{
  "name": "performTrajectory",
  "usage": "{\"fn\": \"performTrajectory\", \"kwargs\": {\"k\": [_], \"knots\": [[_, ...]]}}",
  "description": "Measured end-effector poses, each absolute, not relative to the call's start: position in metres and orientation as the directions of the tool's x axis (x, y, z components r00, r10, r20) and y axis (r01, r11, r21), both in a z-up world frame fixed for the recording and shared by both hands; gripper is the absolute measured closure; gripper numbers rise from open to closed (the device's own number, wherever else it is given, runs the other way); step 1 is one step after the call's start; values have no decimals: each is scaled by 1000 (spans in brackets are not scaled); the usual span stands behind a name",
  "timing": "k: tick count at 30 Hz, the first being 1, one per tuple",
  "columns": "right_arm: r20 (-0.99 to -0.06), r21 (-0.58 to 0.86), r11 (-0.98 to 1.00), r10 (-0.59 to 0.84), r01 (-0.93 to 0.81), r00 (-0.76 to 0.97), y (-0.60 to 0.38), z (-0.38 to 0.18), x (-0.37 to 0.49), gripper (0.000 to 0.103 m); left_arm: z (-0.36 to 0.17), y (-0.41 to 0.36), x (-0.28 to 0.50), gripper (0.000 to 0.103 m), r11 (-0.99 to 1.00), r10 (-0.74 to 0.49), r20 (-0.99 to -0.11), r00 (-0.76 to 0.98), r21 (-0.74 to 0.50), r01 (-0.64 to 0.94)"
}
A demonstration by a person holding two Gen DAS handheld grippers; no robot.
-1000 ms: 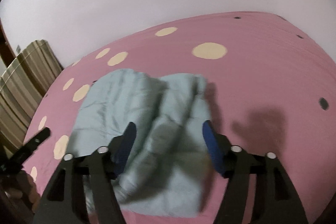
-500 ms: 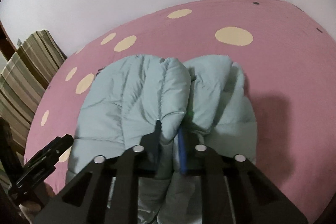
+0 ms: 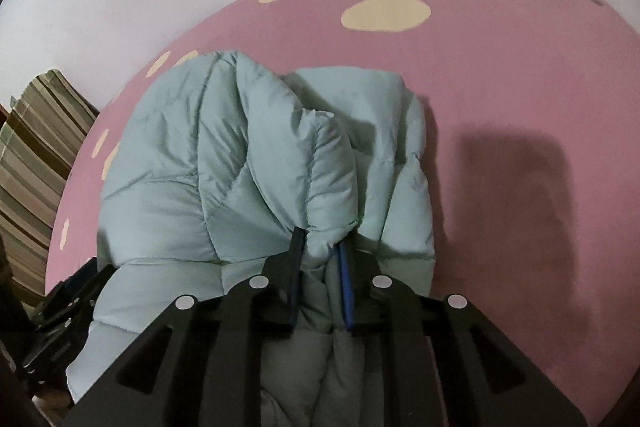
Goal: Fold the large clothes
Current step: 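Grasp the folded bundle edge with the right gripper and tuck it in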
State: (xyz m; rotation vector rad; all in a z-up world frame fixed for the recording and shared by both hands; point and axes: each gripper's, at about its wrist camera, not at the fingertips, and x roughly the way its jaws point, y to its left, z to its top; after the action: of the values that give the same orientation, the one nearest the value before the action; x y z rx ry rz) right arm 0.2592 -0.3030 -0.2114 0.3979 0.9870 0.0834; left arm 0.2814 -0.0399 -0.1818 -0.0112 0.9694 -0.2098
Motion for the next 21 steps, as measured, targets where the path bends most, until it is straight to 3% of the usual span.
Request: {"fn": "performTrajectory", "kwargs": {"k": [7,15,21], "knots": [[-794,346,932,230,107,562,-299,-205,261,88,-196,-41,285,21,979,-176,-833,525,-94,179],[-777,325,939,197,113,598,-298,-174,236,76,-157,-27,257,24,981,-187,-777,601,-114,158],[-707,320,942,167,101,687,-294,-128,195,76,-131,-14,228,24,977,-211,-732,648,-149,149]]}}
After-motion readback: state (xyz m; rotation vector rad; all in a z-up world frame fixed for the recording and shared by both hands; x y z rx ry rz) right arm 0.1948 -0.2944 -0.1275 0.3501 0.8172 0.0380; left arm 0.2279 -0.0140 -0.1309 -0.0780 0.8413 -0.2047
